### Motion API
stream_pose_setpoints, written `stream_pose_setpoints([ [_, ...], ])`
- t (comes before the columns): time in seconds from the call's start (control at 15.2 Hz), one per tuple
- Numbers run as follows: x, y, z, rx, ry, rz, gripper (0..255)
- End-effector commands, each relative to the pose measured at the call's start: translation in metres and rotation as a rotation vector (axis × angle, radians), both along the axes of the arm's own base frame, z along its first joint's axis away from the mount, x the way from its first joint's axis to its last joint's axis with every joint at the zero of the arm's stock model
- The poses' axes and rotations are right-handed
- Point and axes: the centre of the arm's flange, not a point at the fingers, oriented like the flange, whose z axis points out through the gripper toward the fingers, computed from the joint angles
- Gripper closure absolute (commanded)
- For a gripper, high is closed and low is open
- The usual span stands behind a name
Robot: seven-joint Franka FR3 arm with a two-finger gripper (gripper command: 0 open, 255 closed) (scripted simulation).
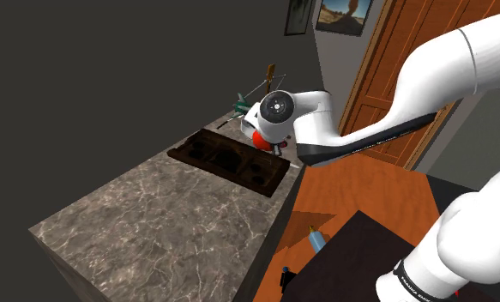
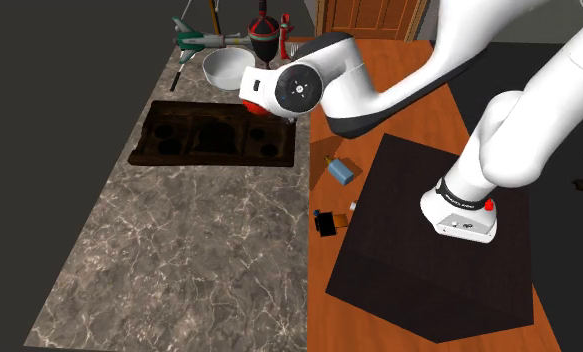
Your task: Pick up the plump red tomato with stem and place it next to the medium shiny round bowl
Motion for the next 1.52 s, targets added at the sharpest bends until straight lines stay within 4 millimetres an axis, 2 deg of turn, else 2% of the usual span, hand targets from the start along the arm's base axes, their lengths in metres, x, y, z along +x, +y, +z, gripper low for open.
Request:
stream_pose_setpoints([
  [0.0,0.006,-0.027,-0.001,0.0,0.0,0.002,255],
  [1.19,0.072,-0.259,-0.001,0.0,0.0,0.002,255],
  [1.45,0.072,-0.259,-0.022,0.0,0.0,0.002,255],
])
